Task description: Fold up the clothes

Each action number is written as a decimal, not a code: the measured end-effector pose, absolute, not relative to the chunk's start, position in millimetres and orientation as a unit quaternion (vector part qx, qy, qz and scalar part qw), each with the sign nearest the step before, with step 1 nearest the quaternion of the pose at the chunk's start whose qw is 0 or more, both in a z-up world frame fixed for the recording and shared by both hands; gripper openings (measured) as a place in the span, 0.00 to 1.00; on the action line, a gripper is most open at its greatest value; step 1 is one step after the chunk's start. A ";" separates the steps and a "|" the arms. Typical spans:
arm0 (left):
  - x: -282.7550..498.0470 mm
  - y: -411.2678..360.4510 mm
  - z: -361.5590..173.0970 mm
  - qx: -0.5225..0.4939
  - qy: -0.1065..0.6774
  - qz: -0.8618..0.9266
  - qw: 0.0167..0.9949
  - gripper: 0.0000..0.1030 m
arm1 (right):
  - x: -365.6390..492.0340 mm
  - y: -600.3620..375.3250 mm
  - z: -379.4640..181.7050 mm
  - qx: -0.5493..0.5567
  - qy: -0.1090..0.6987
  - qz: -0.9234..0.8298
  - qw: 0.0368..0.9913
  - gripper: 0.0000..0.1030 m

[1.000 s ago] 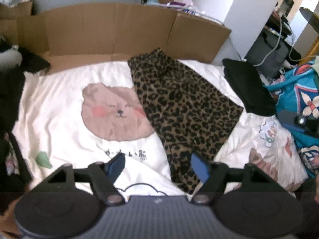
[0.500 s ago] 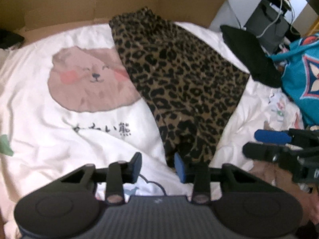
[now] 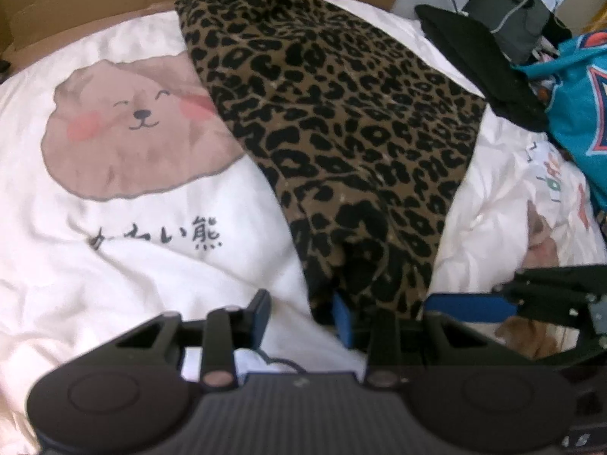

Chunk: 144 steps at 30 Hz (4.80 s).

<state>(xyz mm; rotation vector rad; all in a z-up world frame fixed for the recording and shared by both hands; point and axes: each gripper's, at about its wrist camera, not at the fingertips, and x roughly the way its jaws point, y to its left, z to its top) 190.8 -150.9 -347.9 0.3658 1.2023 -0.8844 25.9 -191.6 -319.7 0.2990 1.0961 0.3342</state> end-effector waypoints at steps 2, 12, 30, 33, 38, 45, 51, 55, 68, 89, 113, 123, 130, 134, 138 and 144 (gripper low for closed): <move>189.8 -152.9 -346.9 0.173 0.539 -0.399 0.721 0.37 | 27.5 -192.8 -324.7 0.149 0.518 0.163 0.826 0.37; 190.8 -165.1 -331.0 0.210 0.528 -0.381 0.729 0.33 | 31.2 -209.2 -328.1 0.222 0.512 0.143 0.818 0.08; 195.5 -159.9 -336.7 0.177 0.532 -0.376 0.738 0.11 | 24.2 -229.7 -313.8 0.247 0.503 0.128 0.818 0.00; 202.5 -146.2 -337.2 0.146 0.537 -0.363 0.747 0.11 | 22.9 -228.6 -317.5 0.248 0.508 0.126 0.815 0.00; 210.2 -129.7 -337.6 0.095 0.553 -0.348 0.751 0.10 | 21.9 -223.5 -319.9 0.249 0.511 0.135 0.811 0.03; 211.1 -116.0 -334.2 0.081 0.557 -0.342 0.752 0.10 | 15.6 -223.1 -323.9 0.272 0.503 0.127 0.811 0.48; 212.3 -114.8 -330.0 0.016 0.590 -0.364 0.721 0.24 | 24.8 -209.6 -336.0 0.268 0.504 0.145 0.808 0.30; 207.8 -119.4 -330.6 -0.012 0.600 -0.380 0.704 0.37 | 24.7 -201.1 -335.0 0.255 0.500 0.147 0.814 0.03; 218.2 -132.5 -372.0 -0.124 0.645 -0.354 0.666 0.58 | 15.7 -206.8 -331.5 0.265 0.498 0.125 0.816 0.00; 243.6 -102.0 -381.2 -0.169 0.645 -0.355 0.655 0.06 | 9.7 -207.1 -348.5 0.269 0.526 0.078 0.803 0.16; 243.6 -98.2 -373.7 -0.092 0.635 -0.351 0.682 0.38 | 22.5 -190.4 -351.1 0.192 0.534 0.070 0.820 0.19; 248.3 -96.8 -367.6 -0.088 0.615 -0.364 0.694 0.51 | 18.3 -206.8 -330.2 0.209 0.502 0.041 0.838 0.22; 268.2 -116.4 -375.1 -0.077 0.611 -0.389 0.685 0.51 | 27.4 -212.1 -325.9 0.218 0.488 0.042 0.844 0.22; 271.7 -120.6 -385.5 -0.087 0.616 -0.401 0.672 0.50 | 36.2 -207.7 -330.6 0.212 0.492 0.048 0.843 0.22; 272.4 -111.2 -392.7 -0.126 0.626 -0.403 0.655 0.50 | 42.9 -201.7 -345.2 0.204 0.509 0.058 0.834 0.22; 264.2 -98.2 -403.0 -0.167 0.647 -0.413 0.619 0.49 | 40.6 -203.9 -357.5 0.206 0.521 0.051 0.827 0.23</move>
